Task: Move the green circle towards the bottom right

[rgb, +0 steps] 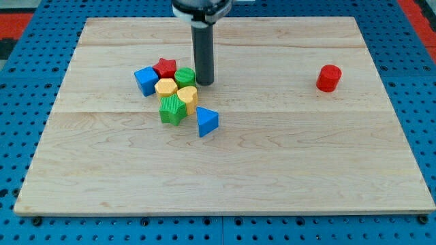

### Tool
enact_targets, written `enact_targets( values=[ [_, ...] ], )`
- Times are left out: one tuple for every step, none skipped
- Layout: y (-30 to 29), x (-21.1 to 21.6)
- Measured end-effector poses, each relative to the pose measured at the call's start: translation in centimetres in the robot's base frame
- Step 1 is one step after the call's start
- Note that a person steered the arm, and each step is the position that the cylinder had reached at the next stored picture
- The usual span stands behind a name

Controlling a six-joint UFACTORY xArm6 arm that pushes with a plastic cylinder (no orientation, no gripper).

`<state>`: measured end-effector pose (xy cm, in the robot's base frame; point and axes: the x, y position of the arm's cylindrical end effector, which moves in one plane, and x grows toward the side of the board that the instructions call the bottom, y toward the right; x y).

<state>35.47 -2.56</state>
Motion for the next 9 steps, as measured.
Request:
enact_targets(
  values=[
    [-4.2, -3.0],
    [-5.2, 0.4],
    [-1.1, 7.2],
    [-1.7, 8.4],
    [2.6, 5.2],
    [2.2, 3.3],
    [1.7, -0.7],
    [7.0, 6.2],
    [2.3, 8.2]
  ],
)
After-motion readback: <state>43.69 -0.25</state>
